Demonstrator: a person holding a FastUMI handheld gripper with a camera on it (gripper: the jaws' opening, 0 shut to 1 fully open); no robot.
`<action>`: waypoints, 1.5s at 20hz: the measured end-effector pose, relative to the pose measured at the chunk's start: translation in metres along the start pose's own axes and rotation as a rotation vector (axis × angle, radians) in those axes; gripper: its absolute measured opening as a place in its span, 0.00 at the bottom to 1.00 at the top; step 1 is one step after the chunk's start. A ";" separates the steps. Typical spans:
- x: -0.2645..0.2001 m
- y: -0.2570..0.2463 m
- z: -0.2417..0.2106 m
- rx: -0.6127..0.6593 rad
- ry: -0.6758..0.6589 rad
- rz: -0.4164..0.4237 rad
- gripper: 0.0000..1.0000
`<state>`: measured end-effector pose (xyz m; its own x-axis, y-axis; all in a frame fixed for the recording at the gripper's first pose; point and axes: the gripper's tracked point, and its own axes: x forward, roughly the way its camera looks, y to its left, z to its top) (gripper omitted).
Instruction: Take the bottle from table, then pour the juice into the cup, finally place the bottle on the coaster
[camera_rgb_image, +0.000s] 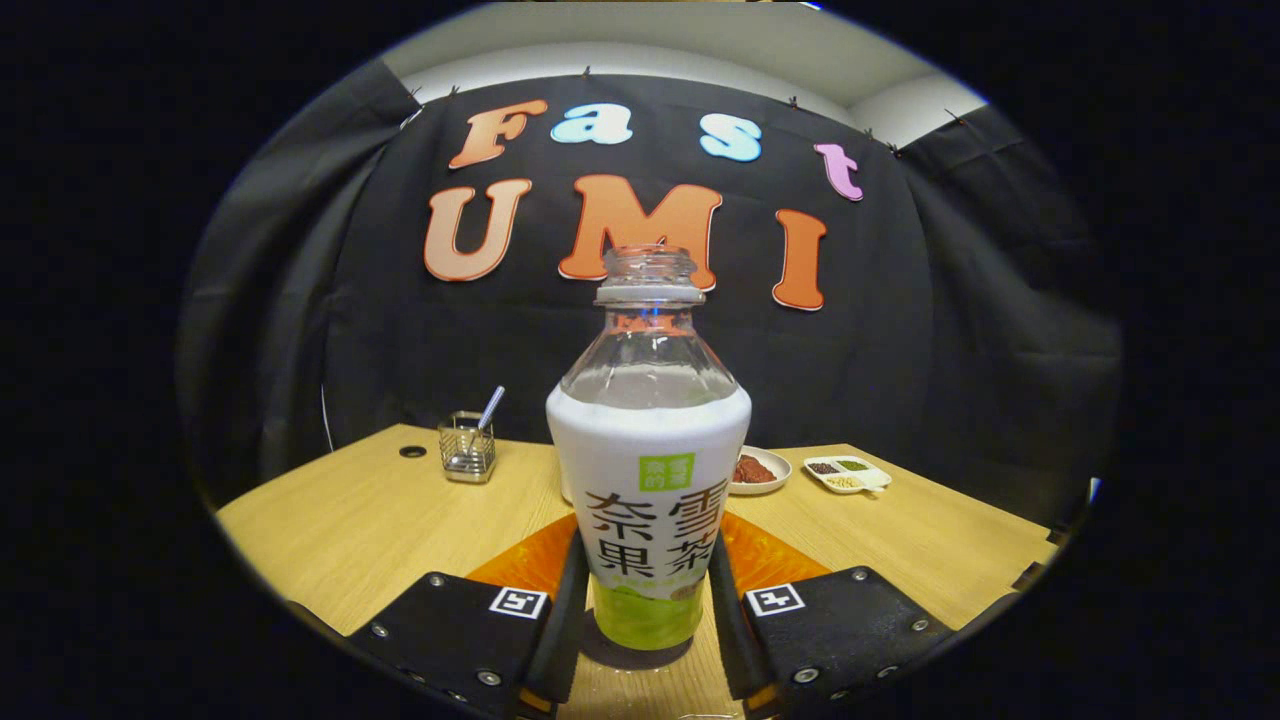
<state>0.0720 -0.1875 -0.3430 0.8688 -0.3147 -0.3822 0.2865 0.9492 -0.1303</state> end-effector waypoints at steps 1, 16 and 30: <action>0.004 0.002 -0.009 -0.022 0.029 0.004 0.58; 0.021 0.002 -0.049 0.083 0.129 0.044 0.69; -0.107 0.005 0.114 0.136 -0.153 0.073 0.96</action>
<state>0.0265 -0.1486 -0.1985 0.9375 -0.2509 -0.2410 0.2636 0.9644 0.0213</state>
